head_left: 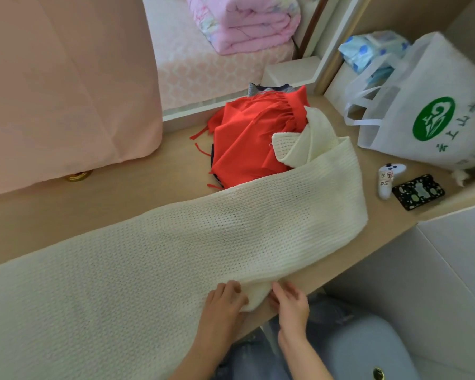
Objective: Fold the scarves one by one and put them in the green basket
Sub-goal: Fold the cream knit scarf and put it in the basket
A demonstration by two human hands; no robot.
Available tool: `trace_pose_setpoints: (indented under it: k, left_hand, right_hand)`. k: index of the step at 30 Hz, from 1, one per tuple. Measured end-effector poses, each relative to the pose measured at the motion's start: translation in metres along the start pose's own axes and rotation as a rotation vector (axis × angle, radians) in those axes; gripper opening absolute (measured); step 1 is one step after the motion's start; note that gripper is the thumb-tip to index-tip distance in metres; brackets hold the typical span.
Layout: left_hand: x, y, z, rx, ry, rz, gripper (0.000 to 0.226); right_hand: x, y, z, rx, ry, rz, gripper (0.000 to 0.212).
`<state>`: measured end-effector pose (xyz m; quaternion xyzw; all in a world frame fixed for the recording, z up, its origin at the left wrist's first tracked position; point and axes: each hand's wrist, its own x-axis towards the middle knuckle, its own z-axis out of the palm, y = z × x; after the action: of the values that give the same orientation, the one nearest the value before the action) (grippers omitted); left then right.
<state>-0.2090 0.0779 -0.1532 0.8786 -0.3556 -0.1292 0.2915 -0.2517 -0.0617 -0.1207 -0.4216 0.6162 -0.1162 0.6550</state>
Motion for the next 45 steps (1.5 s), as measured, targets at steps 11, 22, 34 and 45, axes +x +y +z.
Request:
trace_pose_setpoints:
  k: [11, 22, 34, 45]
  left_hand:
    - [0.002, 0.007, -0.065, -0.762, -0.180, -0.331, 0.014]
    - [-0.006, -0.042, -0.007, 0.311, -0.175, -0.106, 0.063]
    - [0.060, -0.054, -0.007, 0.359, -0.080, -0.229, 0.067]
    - [0.128, 0.016, -0.003, 0.105, 0.054, 0.016, 0.048]
  right_hand:
    - [-0.010, -0.031, -0.016, 0.311, -0.224, 0.241, 0.036]
    - [0.011, -0.008, -0.043, -0.851, 0.161, -0.571, 0.073]
    - [0.075, -0.026, -0.039, -1.313, -0.149, -0.728, 0.094]
    - [0.130, -0.123, -0.044, -0.205, 0.113, -0.268, 0.042]
